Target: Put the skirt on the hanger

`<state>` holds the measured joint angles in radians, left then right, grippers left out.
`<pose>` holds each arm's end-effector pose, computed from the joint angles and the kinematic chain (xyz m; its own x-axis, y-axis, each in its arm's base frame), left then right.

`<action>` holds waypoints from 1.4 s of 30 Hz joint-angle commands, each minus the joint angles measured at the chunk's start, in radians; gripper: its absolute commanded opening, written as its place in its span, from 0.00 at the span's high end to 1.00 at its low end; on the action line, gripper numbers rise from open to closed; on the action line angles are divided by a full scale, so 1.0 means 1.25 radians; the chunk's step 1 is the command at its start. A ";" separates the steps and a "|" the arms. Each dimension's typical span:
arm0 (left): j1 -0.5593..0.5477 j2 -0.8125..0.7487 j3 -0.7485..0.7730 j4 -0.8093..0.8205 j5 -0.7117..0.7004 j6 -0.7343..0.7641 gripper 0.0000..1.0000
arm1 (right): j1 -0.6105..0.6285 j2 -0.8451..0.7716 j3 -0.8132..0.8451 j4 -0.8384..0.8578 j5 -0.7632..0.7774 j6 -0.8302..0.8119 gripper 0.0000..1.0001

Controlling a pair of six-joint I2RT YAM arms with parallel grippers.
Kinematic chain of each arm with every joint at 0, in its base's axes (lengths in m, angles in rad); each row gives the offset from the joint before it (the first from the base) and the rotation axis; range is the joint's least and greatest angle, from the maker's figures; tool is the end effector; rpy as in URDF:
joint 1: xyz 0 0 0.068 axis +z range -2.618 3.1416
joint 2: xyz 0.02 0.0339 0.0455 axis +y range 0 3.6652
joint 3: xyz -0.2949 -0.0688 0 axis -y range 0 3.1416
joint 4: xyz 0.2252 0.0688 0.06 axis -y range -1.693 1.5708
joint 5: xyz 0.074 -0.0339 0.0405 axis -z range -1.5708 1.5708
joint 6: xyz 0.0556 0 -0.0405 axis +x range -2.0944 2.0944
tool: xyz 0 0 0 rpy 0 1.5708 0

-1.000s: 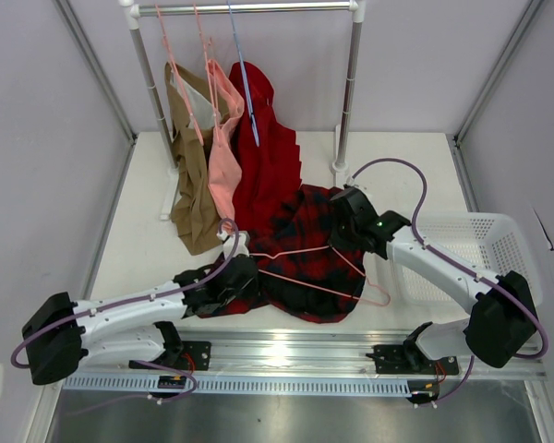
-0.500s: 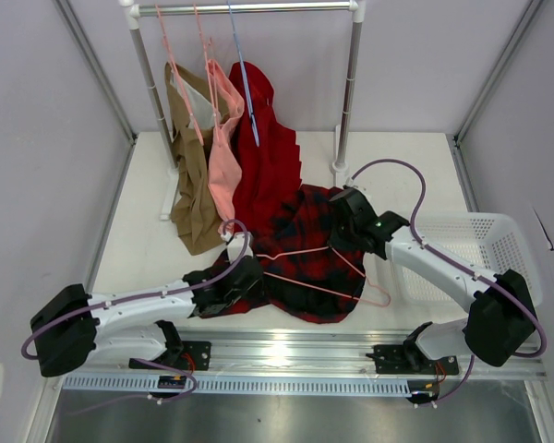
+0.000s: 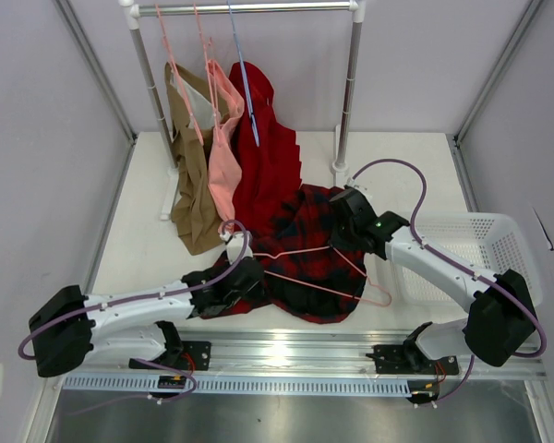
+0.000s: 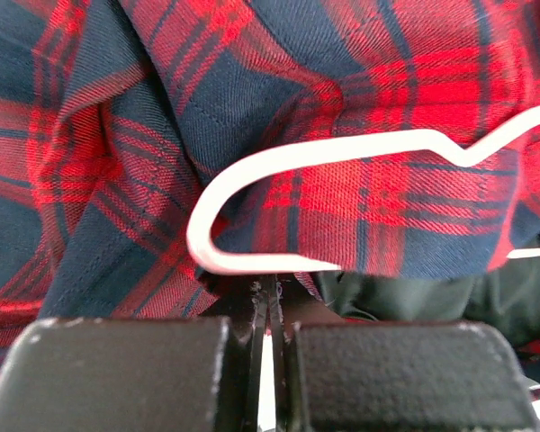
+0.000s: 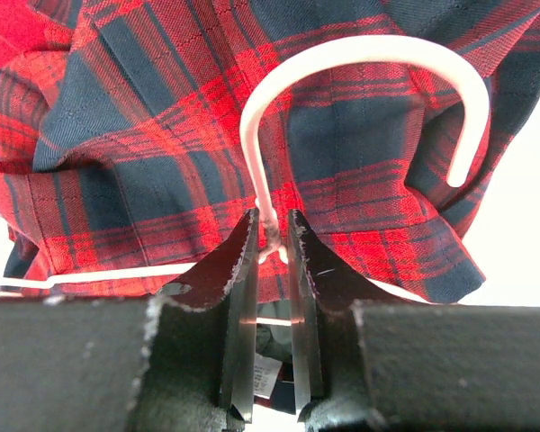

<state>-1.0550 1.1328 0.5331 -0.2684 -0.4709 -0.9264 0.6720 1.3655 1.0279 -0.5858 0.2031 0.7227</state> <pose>0.1179 -0.1568 0.2087 -0.7302 -0.1565 -0.6650 0.0779 0.9480 -0.3087 0.2181 0.1591 0.2818 -0.8085 0.1846 -0.5588 0.0269 0.9601 0.2782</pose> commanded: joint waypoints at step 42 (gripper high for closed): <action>0.041 -0.259 -0.096 0.056 0.059 0.034 0.77 | 0.082 -0.033 -0.014 -0.033 0.214 0.006 1.00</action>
<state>-0.9863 0.8330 0.4244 -0.2333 -0.4217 -0.8837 0.7734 1.3354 0.9970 -0.6090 0.4122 0.7265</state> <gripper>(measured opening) 0.190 0.194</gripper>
